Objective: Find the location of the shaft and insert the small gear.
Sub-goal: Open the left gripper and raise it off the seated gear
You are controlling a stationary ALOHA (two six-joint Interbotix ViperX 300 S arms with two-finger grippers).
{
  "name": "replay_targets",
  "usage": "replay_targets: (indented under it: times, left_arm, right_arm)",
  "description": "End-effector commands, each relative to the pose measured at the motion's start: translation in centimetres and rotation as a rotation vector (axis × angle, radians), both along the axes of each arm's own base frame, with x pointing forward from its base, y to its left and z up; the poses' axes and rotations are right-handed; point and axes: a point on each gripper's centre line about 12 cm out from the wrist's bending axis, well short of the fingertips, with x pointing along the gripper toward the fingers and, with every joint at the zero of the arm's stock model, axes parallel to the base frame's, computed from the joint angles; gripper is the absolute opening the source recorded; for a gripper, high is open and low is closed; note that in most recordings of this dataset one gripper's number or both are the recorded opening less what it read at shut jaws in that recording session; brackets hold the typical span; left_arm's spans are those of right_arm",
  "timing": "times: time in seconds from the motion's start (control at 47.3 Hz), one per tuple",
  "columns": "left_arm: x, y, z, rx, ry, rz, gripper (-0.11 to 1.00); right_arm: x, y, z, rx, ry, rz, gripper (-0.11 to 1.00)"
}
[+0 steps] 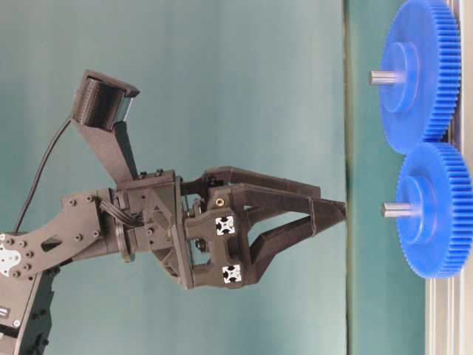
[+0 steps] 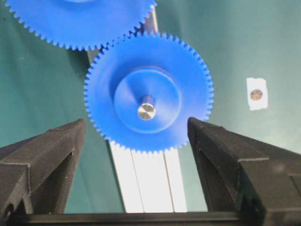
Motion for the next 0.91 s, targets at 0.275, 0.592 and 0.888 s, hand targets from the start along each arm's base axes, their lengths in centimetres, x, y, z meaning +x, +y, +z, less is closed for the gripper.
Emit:
replay_targets:
  times: [0.275,0.592,0.888]
  left_arm:
    - [-0.7,-0.2,3.3,0.006,-0.047,-0.001,0.83]
    - [-0.8,-0.3,5.0,0.007,-0.074,0.008,0.83]
    - [-0.9,-0.3,4.8,0.006,-0.068,0.009,0.83]
  right_arm:
    - [0.2,-0.1,0.4,0.008,-0.010,-0.005,0.01]
    - [0.2,-0.1,0.3,0.008,-0.010,-0.005,0.01]
    - [0.2,-0.1,0.4,0.008,-0.010,-0.005,0.01]
